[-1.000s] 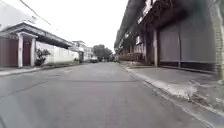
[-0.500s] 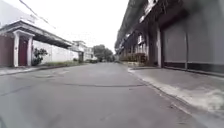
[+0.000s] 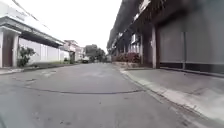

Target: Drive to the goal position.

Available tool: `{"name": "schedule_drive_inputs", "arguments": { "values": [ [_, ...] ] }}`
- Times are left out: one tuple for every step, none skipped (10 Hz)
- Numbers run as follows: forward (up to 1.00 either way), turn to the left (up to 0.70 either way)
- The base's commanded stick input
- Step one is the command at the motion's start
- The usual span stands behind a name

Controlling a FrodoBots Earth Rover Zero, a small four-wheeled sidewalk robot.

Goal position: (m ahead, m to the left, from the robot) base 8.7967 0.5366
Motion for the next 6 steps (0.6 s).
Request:
{"name": "schedule_drive_inputs", "arguments": {
  "values": [
    [1.00, 0.00],
    [1.00, 0.00],
    [1.00, 0.00],
    [1.00, 0.00],
    [1.00, 0.00],
    [1.00, 0.00]
  ]
}}
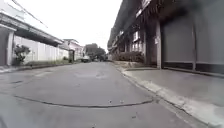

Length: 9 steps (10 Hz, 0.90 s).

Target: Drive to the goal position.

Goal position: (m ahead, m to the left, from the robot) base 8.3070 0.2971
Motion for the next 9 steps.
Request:
{"name": "schedule_drive_inputs", "arguments": {
  "values": [
    [1.00, 0.00],
    [1.00, 0.00],
    [1.00, 0.00],
    [1.00, 0.00],
    [1.00, 0.00],
    [1.00, 0.00],
    [1.00, 0.00],
    [1.00, 0.00],
    [1.00, 0.00]
  ]
}}
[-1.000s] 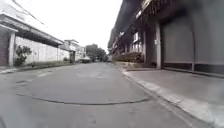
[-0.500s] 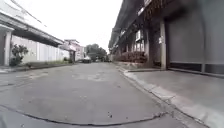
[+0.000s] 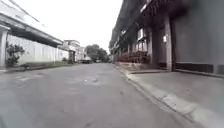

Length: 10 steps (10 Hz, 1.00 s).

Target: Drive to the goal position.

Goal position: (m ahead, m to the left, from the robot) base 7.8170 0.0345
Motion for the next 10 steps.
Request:
{"name": "schedule_drive_inputs", "arguments": {
  "values": [
    [1.00, 0.00],
    [1.00, 0.00],
    [1.00, 0.00],
    [1.00, 0.00],
    [1.00, 0.00],
    [1.00, 0.00],
    [1.00, 0.00],
    [1.00, 0.00],
    [1.00, 0.00],
    [1.00, 0.00]
  ]
}}
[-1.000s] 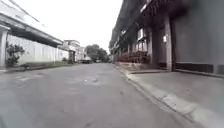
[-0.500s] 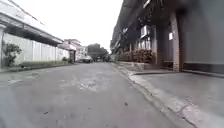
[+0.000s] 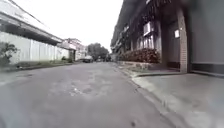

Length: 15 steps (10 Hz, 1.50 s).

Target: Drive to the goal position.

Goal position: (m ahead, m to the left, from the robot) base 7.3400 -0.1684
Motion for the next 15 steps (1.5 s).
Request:
{"name": "schedule_drive_inputs", "arguments": {
  "values": [
    [1.00, 0.00],
    [1.00, 0.00],
    [1.00, 0.03],
    [1.00, 0.30],
    [1.00, 0.40],
    [1.00, 0.13],
    [1.00, 0.07],
    [1.00, 0.09],
    [1.00, 0.11],
    [1.00, 0.02],
    [1.00, 0.00],
    [1.00, 0.03],
    [1.00, 0.03],
    [1.00, 0.01],
    [1.00, 0.00]
  ]
}}
